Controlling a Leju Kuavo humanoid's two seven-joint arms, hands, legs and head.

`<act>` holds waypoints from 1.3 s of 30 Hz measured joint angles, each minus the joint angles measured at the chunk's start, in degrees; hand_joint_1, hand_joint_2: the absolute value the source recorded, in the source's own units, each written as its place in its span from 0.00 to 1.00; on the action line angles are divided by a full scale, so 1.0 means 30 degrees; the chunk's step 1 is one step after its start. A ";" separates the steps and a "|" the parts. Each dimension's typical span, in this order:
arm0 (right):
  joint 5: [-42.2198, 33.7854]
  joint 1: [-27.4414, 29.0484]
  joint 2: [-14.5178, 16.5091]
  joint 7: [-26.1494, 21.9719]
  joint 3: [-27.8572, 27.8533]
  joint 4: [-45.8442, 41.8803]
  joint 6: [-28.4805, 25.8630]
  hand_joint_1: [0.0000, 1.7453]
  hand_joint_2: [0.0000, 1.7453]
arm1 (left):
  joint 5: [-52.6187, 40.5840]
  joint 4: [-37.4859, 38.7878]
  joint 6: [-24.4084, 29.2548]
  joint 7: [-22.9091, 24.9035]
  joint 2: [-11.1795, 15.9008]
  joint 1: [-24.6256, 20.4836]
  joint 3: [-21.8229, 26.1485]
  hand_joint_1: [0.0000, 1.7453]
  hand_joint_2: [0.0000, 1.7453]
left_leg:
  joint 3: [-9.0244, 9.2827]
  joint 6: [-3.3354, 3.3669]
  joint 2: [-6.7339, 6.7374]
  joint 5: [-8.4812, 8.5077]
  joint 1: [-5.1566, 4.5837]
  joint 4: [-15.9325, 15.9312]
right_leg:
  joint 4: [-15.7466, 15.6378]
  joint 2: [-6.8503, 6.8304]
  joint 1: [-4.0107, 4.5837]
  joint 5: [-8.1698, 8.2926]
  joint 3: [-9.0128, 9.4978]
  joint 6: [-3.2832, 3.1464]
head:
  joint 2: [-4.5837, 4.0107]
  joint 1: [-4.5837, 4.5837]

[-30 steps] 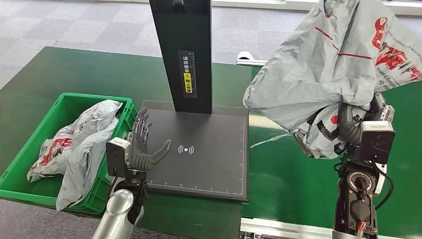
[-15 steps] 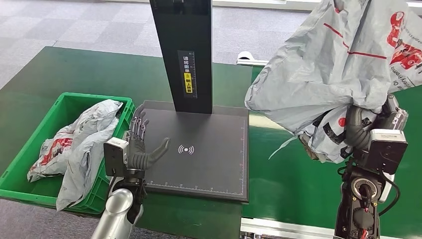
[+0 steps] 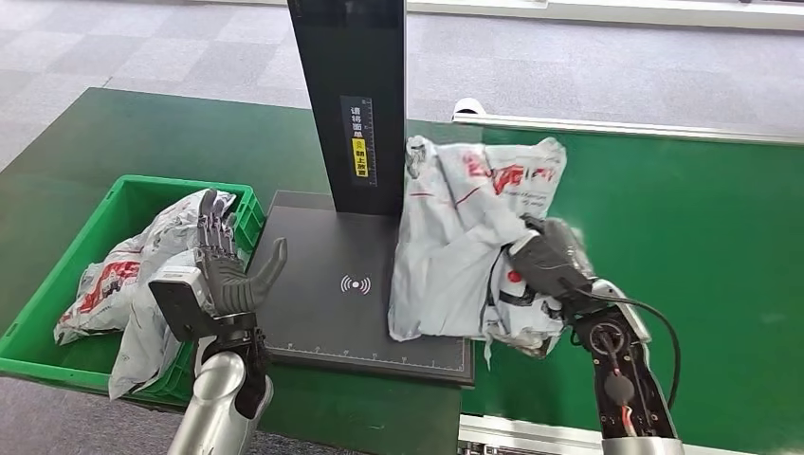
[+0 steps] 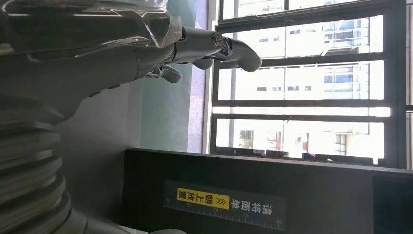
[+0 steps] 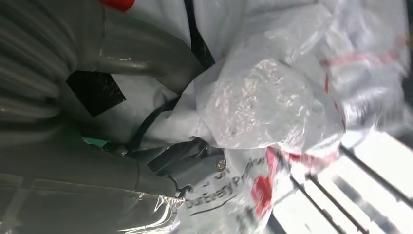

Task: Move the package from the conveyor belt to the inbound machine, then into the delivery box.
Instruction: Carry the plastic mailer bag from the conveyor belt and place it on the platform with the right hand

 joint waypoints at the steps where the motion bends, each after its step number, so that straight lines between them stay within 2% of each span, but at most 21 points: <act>1: 0.0111 -0.0249 -0.0095 -0.0064 0.0632 0.0927 0.0369 1.00 1.00 | 0.0009 0.0015 0.0077 0.0047 -0.0013 -0.0145 0.0002 0.00 1.00 | 0.0000 0.0000 0.0001 0.0000 -0.0001 0.0001 | 0.0000 0.0000 -0.0001 0.0001 0.0000 0.0000 | -0.0002 0.0000; 5: -0.0062 -0.1010 -0.0358 -0.0454 0.2351 0.3430 0.0750 1.00 1.00 | 0.0082 0.0031 0.0357 0.0077 -0.0037 -0.0407 0.0000 0.00 1.00 | -0.0001 0.0002 0.0002 -0.0003 -0.0005 0.0004 | 0.0000 0.0003 -0.0005 0.0001 -0.0008 0.0000 | 0.0000 0.0000; 10: -0.0978 -0.1484 -0.0823 -0.0798 0.3549 0.4614 0.1580 1.00 1.00 | 0.0173 0.0031 0.0425 0.0077 -0.0046 -0.0411 -0.0075 0.00 1.00 | -0.0003 0.0002 0.0003 -0.0011 -0.0006 0.0006 | -0.0001 0.0005 -0.0007 -0.0001 -0.0016 0.0001 | -0.0004 0.0002; 15: -0.1743 -0.1583 -0.1246 -0.0936 0.4294 0.4920 0.1984 1.00 1.00 | 0.0260 0.0031 0.0408 0.0077 -0.0046 -0.0410 -0.0184 0.00 1.00 | 0.0003 0.0002 0.0006 -0.0010 -0.0006 0.0006 | -0.0002 0.0007 -0.0006 0.0000 -0.0014 0.0001 | 0.0000 0.0004; 26: -0.5070 -0.1354 -0.1701 -0.2640 0.5355 0.4561 0.3573 1.00 1.00 | 0.0386 0.0137 0.0375 0.0084 -0.0042 -0.0425 -0.0470 0.00 1.00 | 0.0005 0.0002 0.0011 -0.0011 -0.0006 0.0006 | -0.0001 0.0012 -0.0006 0.0001 -0.0017 0.0000 | 0.0002 0.0004; 37: -0.5747 -0.1213 -0.1882 -0.2951 0.5661 0.4024 0.4101 1.00 1.00 | 0.0422 0.0217 0.0339 0.0080 -0.0040 -0.0438 -0.0479 0.00 1.00 | 0.0006 0.0002 0.0009 -0.0009 -0.0006 0.0006 | -0.0001 0.0011 -0.0006 0.0001 -0.0014 0.0000 | 0.0000 0.0002; 38: -0.5845 -0.1212 -0.1896 -0.2993 0.5686 0.3995 0.4199 0.94 1.00 | 0.0435 0.0241 0.0337 0.0078 -0.0040 -0.0444 -0.0479 0.00 1.00 | 0.0005 0.0002 0.0008 -0.0009 -0.0006 0.0006 | -0.0001 0.0011 -0.0006 0.0001 -0.0014 0.0000 | 0.0002 0.0002; 39: -0.5920 -0.1214 -0.1907 -0.3028 0.5713 0.3976 0.4257 0.72 1.00 | 0.0457 0.0275 0.0337 0.0077 -0.0040 -0.0455 -0.0479 0.00 1.00 | 0.0005 0.0002 0.0008 -0.0010 -0.0006 0.0006 | -0.0001 0.0010 -0.0006 0.0001 -0.0014 0.0000 | 0.0002 0.0004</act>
